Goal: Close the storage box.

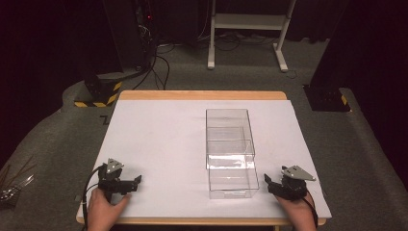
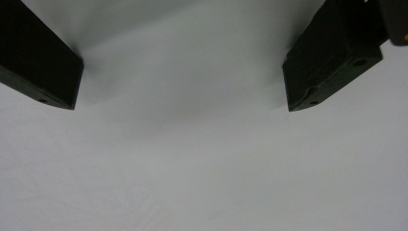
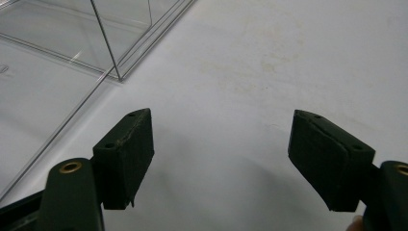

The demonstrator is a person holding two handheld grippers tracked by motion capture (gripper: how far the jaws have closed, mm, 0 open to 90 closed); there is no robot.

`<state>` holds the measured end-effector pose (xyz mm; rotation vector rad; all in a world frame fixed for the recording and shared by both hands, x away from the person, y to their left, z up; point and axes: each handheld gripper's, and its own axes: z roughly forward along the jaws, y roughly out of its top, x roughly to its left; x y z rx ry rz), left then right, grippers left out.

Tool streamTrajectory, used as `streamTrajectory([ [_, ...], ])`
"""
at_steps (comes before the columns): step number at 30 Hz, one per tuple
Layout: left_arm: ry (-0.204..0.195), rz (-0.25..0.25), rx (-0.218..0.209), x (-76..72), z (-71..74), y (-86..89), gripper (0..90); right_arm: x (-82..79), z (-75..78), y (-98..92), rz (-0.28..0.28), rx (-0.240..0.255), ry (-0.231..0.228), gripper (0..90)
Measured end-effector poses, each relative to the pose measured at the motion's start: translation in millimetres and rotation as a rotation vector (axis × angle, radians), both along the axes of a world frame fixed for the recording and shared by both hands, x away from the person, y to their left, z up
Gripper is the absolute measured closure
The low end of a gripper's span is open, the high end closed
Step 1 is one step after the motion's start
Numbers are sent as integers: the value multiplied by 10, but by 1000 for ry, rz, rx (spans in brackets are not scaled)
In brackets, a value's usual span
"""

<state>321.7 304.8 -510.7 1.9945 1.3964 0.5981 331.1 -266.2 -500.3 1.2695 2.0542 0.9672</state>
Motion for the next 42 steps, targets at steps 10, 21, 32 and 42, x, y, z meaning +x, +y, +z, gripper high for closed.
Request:
streamTrajectory([
  [10,-1,0,0,-1,-1,-1,6,5,-2,1,2,1,7,254],
  [21,0,0,0,0,0,0,6,2,3,-9,-5,15,9,285],
  [32,1,0,0,0,1,0,6,-14,10,-21,-11,22,-12,312],
  [42,0,1,-3,2,0,-1,5,-23,53,-24,-6,36,-14,308],
])
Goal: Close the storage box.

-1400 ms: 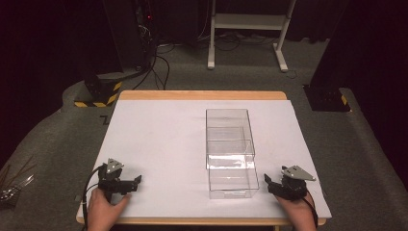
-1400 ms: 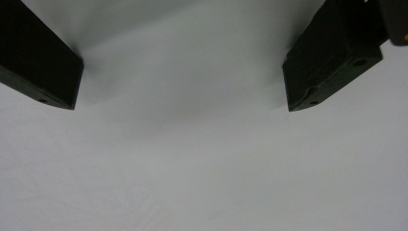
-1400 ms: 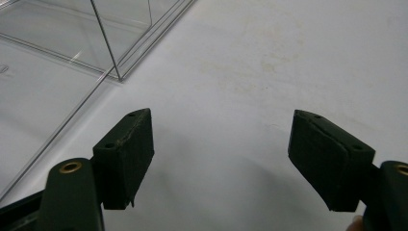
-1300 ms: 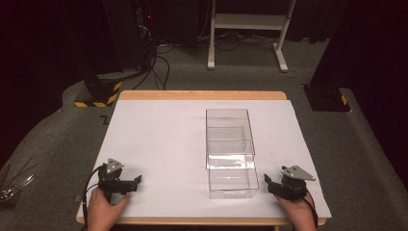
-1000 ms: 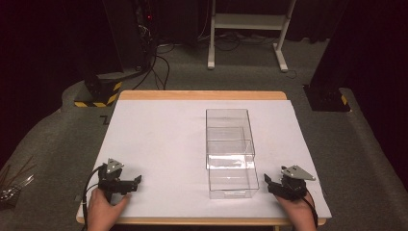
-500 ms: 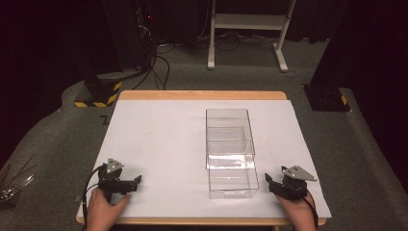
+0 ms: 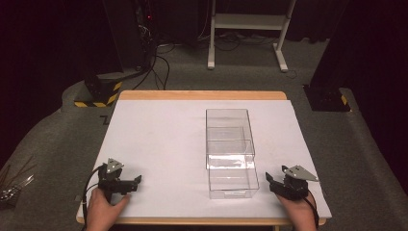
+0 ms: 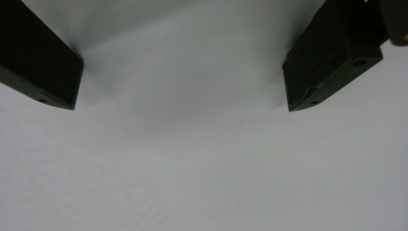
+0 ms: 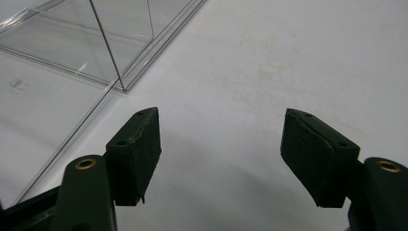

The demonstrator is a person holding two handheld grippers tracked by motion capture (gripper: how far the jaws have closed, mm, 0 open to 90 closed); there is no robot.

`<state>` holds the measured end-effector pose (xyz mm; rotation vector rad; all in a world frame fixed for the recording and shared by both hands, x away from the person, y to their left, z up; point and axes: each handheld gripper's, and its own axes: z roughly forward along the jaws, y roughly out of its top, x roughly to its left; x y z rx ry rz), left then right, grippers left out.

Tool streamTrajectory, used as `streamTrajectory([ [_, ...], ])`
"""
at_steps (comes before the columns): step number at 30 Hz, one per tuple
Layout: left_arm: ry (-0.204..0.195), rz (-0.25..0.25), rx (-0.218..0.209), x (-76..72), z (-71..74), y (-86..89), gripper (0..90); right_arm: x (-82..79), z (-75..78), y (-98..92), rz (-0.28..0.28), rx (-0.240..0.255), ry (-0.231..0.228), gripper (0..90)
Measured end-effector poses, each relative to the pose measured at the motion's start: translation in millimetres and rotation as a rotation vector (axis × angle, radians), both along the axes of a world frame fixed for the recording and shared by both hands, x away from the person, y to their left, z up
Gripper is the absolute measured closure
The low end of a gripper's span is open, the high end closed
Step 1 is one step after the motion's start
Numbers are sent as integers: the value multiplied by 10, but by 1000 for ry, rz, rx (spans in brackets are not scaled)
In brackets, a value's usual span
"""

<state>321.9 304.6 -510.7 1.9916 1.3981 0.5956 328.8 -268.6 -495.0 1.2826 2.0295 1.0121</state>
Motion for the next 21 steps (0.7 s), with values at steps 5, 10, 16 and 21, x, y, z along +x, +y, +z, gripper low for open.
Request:
streamTrajectory([
  [5,0,0,1,0,0,0,5,-16,30,6,7,2,-8,307],
  [10,1,-2,1,0,1,1,6,-35,80,25,18,1,-21,308],
  [16,0,-1,1,0,0,1,5,-57,129,52,27,2,-33,310],
  [21,1,-1,1,0,0,1,5,-83,181,85,39,6,-44,316],
])
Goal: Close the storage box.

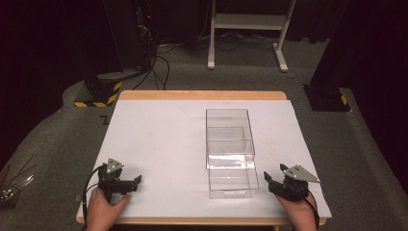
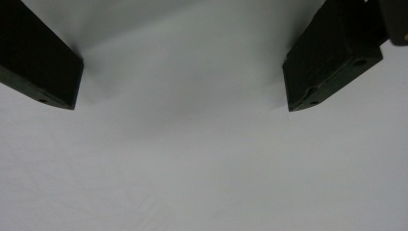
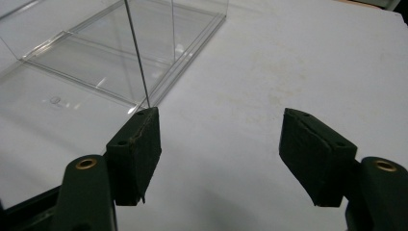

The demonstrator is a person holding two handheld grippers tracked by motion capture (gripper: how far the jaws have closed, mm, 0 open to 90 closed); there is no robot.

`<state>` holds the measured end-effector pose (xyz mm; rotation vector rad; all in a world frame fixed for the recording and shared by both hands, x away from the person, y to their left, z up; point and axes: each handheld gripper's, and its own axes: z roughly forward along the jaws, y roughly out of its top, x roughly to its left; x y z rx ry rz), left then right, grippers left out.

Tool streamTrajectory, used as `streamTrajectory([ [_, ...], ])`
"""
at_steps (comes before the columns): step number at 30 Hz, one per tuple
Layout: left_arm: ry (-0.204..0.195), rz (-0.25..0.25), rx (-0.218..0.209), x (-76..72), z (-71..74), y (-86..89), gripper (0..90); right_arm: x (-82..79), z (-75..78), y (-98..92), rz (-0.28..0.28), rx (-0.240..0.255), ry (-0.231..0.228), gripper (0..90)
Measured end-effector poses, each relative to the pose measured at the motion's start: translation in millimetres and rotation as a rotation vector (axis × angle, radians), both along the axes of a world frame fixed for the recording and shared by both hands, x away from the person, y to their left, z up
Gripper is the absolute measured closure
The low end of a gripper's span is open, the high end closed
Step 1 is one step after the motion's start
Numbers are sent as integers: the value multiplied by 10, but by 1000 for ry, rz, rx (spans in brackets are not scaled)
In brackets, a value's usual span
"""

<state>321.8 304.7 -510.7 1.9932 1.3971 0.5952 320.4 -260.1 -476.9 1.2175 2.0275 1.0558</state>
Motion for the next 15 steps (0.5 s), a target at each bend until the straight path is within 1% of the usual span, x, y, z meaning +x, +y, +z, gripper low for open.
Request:
streamTrajectory([
  [9,0,0,0,0,0,0,5,-47,72,41,15,8,-17,319],
  [13,-1,0,0,0,0,1,5,-91,127,65,28,13,-38,317],
  [15,0,0,0,0,0,1,5,-100,139,70,29,14,-40,317],
])
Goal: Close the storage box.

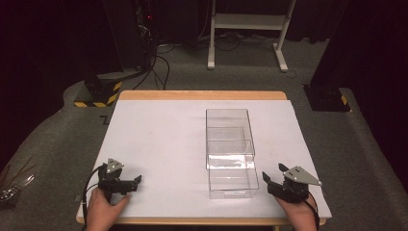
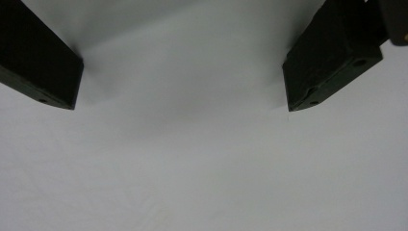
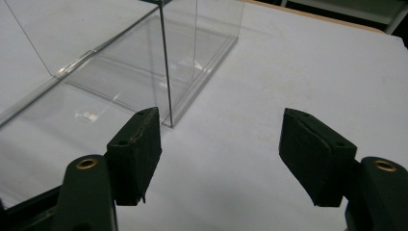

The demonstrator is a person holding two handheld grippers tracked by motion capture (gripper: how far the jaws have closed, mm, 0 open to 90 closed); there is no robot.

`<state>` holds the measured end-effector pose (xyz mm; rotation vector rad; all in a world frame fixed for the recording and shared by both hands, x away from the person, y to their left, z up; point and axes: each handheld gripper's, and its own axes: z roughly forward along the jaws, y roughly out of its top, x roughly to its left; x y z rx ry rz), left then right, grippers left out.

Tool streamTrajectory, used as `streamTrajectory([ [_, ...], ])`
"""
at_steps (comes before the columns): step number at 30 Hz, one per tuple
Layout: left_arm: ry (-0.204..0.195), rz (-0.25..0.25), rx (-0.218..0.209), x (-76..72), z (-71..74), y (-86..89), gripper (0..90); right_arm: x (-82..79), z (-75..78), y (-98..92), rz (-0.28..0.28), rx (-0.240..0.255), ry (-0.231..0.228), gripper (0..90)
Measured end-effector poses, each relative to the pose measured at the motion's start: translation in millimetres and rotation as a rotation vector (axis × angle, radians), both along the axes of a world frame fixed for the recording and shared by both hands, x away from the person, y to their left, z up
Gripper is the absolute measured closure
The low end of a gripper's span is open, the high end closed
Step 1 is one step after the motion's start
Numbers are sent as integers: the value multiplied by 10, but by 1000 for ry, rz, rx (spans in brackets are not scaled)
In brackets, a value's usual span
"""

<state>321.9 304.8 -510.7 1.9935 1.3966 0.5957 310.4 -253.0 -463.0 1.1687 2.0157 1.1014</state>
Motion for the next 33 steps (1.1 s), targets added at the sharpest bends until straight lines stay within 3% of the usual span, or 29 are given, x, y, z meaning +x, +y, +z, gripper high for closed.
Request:
streamTrajectory([
  [20,0,0,0,0,0,0,6,-149,180,43,32,33,-47,315],
  [33,0,0,0,0,0,0,6,-334,319,142,78,54,-75,317],
])
